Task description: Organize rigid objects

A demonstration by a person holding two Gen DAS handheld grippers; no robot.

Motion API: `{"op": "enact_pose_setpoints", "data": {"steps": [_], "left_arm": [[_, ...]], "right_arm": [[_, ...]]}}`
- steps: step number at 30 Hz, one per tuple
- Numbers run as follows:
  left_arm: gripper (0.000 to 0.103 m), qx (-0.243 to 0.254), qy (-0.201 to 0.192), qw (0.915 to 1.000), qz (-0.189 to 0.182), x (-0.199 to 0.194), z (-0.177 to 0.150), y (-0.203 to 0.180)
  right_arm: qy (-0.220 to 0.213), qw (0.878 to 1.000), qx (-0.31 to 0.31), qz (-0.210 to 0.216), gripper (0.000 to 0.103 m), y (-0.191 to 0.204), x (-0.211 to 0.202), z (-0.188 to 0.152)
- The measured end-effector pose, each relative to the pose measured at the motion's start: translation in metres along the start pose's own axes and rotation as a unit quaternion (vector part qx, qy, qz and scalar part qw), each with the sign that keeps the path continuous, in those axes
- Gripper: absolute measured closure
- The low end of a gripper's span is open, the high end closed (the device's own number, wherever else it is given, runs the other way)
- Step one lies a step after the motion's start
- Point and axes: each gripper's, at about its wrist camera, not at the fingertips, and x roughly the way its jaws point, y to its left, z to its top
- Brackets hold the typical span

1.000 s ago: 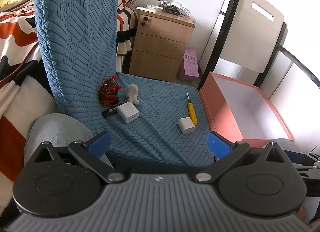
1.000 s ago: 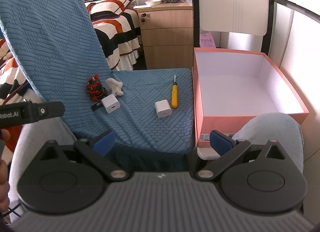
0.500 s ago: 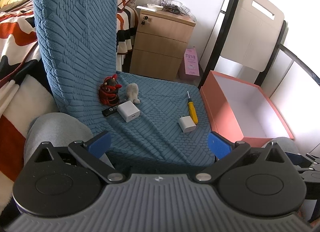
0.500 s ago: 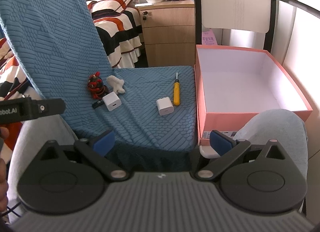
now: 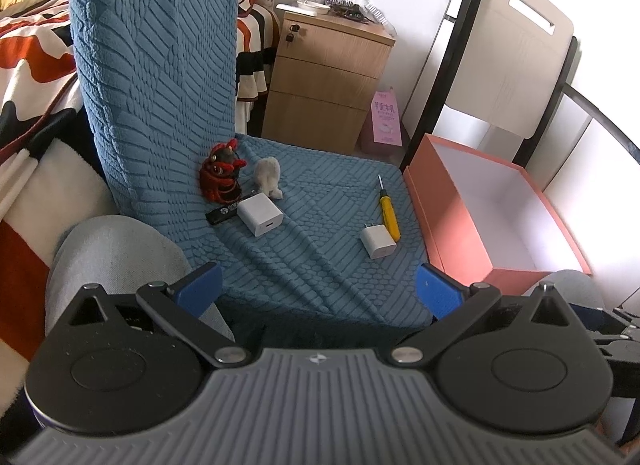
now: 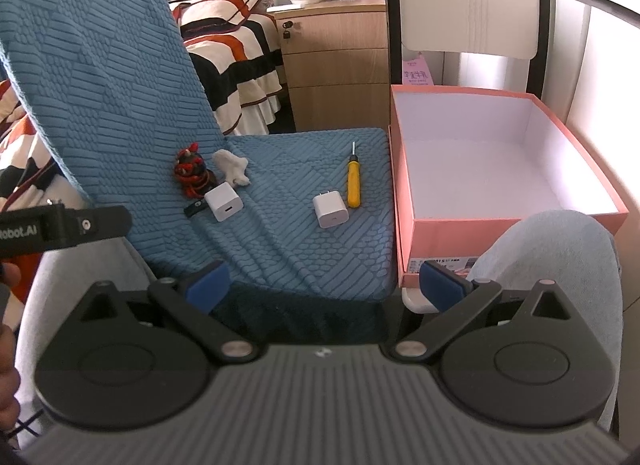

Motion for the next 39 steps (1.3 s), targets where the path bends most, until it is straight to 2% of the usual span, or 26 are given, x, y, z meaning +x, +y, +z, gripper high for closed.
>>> {"op": "enact_pose_setpoints", "data": {"steps": [12,17,20,23,28,34,39], "left_arm": [[0.000,0.002,0.009,0.9999,0.010,0.027,0.001,-0.002],[0.000,0.022,-0.002,0.9990,0.039,0.043,0.003,-0.008],[0.000,0.025,-0.002,0.9989,0.040,0.054,0.007,-0.009],[0.000,0.031,-0.003,0.9983,0.049,0.070,0.012,-0.009],[0.000,0.022,0.011,0.9984,0.051,0.106,0.018,-0.002],[0.000,0.000,0.038,0.9981,0.048,0.146,0.020,0.009],[0.000,-0.027,0.055,0.9971,0.045,0.183,0.021,0.022]], "right_arm": [[-0.004,1.000,0.005,0.008,0.000,-0.004,0.028,0.000],[-0.004,1.000,0.003,0.023,0.000,-0.001,0.044,0.001],[-0.008,1.000,0.000,0.029,0.000,-0.002,0.054,0.003],[-0.032,0.999,-0.011,0.025,0.000,-0.002,0.065,0.002],[-0.043,0.999,-0.032,0.007,0.000,-0.006,0.088,0.005],[-0.050,0.998,-0.033,0.011,0.000,-0.006,0.109,0.003],[-0.084,0.995,-0.053,0.030,0.000,-0.001,0.112,0.010]]}}
